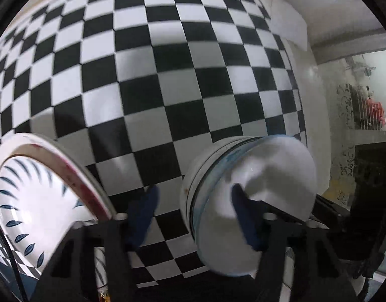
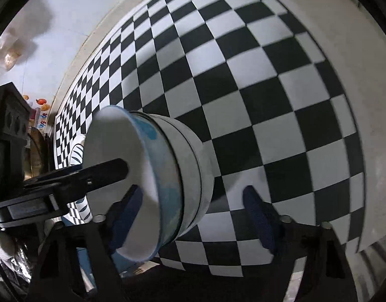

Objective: Organize plates and bowls
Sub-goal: 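Grip the bowl stack rim with both grippers and lift it, then carry the bowl stack with both grippers and lower it onto the plates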

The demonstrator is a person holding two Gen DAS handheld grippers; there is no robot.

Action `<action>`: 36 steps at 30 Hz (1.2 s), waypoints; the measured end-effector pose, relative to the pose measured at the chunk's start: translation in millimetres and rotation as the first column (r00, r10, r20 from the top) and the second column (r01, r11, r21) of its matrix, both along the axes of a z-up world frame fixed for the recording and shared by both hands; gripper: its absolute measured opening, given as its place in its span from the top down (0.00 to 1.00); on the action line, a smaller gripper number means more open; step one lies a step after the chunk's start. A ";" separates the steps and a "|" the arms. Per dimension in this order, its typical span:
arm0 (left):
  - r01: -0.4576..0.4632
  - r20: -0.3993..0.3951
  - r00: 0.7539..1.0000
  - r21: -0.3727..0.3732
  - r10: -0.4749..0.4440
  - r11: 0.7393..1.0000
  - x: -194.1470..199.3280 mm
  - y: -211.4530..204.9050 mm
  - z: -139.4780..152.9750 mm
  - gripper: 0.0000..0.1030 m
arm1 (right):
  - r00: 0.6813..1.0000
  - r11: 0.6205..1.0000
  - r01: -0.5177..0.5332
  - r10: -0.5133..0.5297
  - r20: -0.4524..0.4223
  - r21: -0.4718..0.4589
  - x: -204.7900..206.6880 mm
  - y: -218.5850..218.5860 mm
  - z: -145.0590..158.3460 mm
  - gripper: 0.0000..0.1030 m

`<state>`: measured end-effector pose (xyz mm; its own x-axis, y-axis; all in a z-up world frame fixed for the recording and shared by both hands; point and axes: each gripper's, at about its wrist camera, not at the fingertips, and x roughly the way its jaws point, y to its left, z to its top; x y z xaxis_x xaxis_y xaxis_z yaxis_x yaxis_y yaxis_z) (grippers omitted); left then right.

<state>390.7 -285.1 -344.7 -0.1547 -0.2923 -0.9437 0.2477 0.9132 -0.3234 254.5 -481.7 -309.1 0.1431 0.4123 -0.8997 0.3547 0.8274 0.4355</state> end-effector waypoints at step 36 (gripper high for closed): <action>-0.068 0.070 0.995 -0.114 0.077 0.991 -2.6 35.0 28.8 0.60 | 0.998 0.998 -0.026 0.023 0.055 0.054 38.2 47.3 9.9 0.55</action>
<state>388.1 -250.1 -315.9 -0.0606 -0.4043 -0.9126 0.2092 0.8889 -0.4076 292.7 -434.4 -299.3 0.1805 0.4644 -0.8671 0.3089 0.8102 0.4982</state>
